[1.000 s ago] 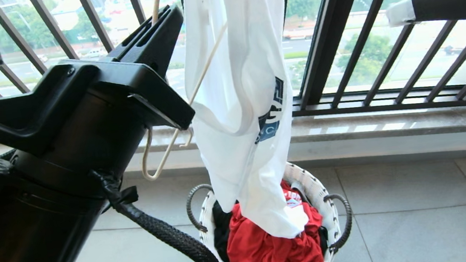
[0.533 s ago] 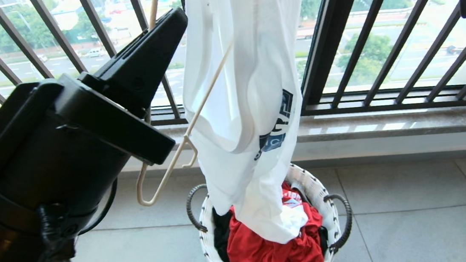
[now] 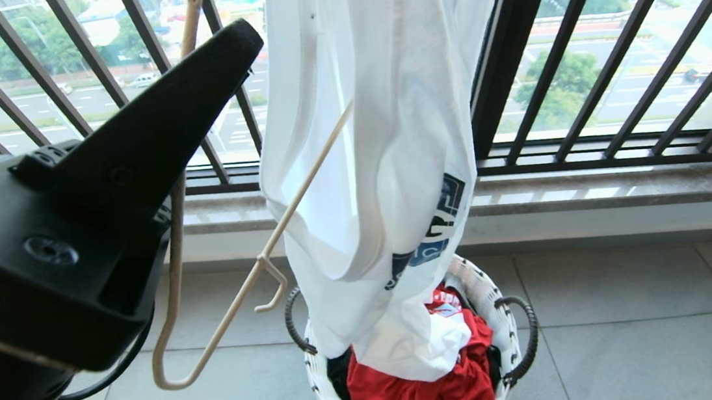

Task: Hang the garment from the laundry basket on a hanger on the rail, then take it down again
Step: Hang the clothes on the clothes rack

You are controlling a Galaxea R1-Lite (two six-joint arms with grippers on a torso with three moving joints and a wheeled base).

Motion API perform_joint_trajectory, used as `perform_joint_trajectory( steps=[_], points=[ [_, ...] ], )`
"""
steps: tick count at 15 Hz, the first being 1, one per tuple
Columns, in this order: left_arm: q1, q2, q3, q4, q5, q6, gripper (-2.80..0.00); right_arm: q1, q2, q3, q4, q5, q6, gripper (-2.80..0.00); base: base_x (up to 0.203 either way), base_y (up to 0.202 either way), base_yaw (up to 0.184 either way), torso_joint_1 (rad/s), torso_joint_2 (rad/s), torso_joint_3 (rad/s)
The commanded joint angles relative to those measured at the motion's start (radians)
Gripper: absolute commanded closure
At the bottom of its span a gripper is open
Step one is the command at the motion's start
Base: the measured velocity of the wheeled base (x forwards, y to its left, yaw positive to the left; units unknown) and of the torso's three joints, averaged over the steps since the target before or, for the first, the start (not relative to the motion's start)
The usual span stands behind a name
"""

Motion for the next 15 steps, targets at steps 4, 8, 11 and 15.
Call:
perform_joint_trajectory(
  steps=[4,8,11,15],
  points=[
    [0.001,-0.039,0.088,-0.012,-0.140,-0.114,0.00,0.002,-0.049,-0.001,0.009,0.120,-0.076,0.00,0.000,0.000,0.000,0.000,0.00,0.000],
    [0.001,-0.042,0.109,-0.013,-0.179,-0.140,0.00,0.002,-0.099,-0.004,0.010,0.283,-0.135,0.00,0.000,0.000,0.000,0.000,0.00,0.000],
    [0.001,-0.064,0.120,-0.013,-0.223,-0.188,0.00,0.002,-0.107,-0.007,0.007,0.303,-0.180,-2.80,0.000,0.000,0.000,0.000,0.00,0.000],
    [0.001,-0.078,0.138,-0.009,-0.261,-0.216,0.00,0.002,-0.136,-0.008,0.047,0.469,-0.205,-2.80,0.000,0.000,0.000,0.000,0.00,0.000]
  ],
)
